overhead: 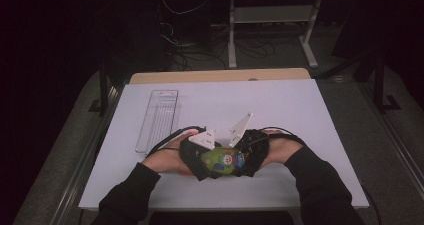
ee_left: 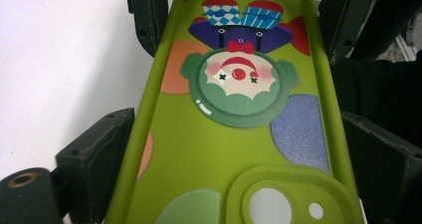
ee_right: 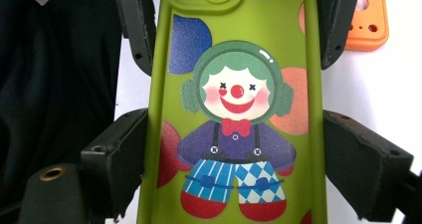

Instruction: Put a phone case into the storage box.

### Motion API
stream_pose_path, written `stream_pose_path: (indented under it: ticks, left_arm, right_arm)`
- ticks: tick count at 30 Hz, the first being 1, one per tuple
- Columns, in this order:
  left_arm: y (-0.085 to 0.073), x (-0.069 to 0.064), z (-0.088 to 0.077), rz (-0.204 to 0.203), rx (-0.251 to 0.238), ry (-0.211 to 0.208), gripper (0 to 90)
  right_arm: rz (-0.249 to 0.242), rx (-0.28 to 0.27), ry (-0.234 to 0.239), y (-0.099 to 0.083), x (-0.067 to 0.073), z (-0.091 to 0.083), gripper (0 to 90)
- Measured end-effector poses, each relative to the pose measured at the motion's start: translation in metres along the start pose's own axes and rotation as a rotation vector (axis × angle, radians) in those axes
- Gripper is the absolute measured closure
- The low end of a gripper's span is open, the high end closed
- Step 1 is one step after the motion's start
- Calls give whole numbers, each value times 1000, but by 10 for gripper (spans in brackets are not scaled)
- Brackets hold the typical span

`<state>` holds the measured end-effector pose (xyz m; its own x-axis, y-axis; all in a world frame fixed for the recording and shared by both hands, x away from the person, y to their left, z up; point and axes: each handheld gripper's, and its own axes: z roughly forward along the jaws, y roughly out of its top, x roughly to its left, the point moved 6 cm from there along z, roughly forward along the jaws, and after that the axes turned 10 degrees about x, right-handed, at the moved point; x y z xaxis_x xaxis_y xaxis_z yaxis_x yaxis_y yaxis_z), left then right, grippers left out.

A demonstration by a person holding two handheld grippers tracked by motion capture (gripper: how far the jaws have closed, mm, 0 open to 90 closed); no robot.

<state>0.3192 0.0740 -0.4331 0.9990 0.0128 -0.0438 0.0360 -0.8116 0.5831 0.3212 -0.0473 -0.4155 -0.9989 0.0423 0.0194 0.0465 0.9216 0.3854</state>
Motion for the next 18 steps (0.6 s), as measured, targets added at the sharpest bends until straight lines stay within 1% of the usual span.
stream_pose_path:
  ticks: [4,7,9,11,14,15,16,18]
  left_arm:
    - [1,-1,0,6,-14,1,111]
    - [1,-1,-1,17,-11,-5,125]
    - [0,-1,-1,13,-5,-21,133]
    - [-1,0,-1,12,1,-24,138]
    - [-1,0,-3,3,-7,-31,144]
    - [-1,0,-3,5,-7,-32,146]
    - [-1,0,-4,10,-7,-33,146]
    - [0,0,-5,7,-5,-32,148]
  right_arm:
    - [-1,-3,-1,0,0,-1,150]
    - [-4,-3,2,0,0,-1,150]
    - [-7,-4,5,0,1,0,149]
    - [-9,-2,7,0,0,0,148]
    - [-11,-14,8,0,0,1,146]
    - [-1,-13,11,0,0,1,145]
    - [21,-9,23,-1,2,0,144]
    - [28,-22,29,-2,2,0,138]
